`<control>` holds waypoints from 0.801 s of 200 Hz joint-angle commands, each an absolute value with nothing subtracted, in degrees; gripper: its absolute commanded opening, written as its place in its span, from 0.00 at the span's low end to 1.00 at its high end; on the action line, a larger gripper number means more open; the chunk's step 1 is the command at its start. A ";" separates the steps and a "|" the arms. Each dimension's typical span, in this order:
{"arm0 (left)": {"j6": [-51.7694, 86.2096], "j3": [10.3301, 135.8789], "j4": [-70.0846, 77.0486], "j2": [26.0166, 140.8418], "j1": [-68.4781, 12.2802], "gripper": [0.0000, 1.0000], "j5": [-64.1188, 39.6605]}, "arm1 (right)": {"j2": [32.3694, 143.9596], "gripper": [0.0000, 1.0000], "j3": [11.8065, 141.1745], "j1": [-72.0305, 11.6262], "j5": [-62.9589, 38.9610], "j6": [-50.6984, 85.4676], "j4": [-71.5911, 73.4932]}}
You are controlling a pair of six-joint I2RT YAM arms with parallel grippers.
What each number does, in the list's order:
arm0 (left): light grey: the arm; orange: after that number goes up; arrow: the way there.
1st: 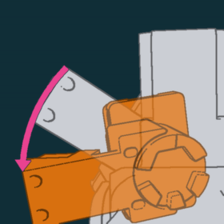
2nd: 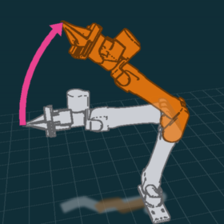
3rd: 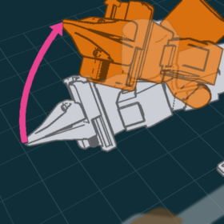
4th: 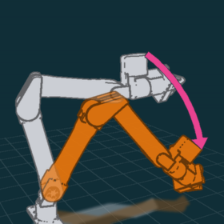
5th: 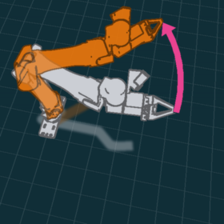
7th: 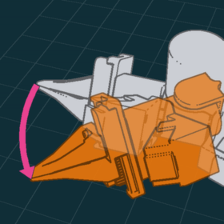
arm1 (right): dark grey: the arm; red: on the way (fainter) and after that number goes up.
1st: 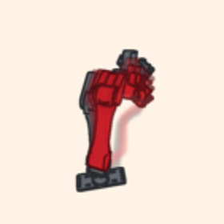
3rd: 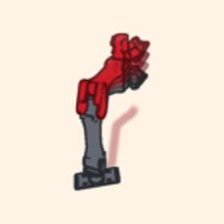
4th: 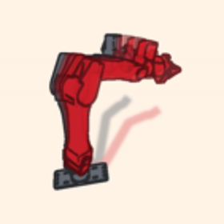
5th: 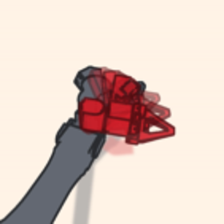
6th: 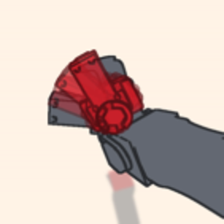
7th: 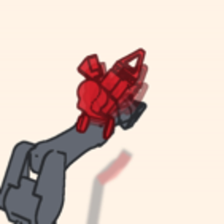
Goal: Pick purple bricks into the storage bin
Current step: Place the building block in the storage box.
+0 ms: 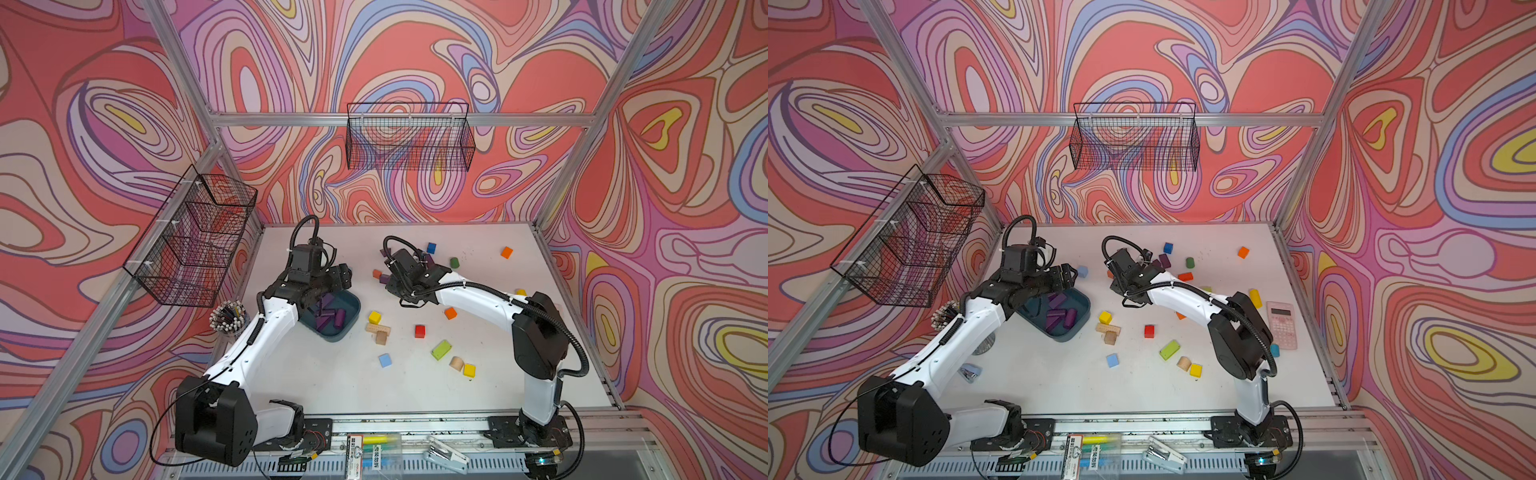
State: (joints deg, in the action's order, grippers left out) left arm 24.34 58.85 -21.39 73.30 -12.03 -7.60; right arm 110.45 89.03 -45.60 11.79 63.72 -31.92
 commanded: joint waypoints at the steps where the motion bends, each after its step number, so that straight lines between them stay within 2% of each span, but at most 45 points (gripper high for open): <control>1: 27.77 60.67 -22.51 71.40 -11.27 0.84 -3.50 | 111.47 0.21 90.52 -47.16 10.62 65.63 -29.23; 54: 32.01 60.20 -22.58 68.92 -11.16 0.86 6.11 | 115.29 0.21 92.29 -50.02 8.20 67.66 -25.72; 160: 32.31 59.12 -22.23 66.56 -11.07 0.87 15.14 | 124.17 0.21 101.00 -53.90 4.09 70.22 -22.72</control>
State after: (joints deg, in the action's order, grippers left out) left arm 31.20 59.07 -21.41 67.72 -11.51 11.09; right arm 121.97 98.28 -52.75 4.97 68.47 -23.92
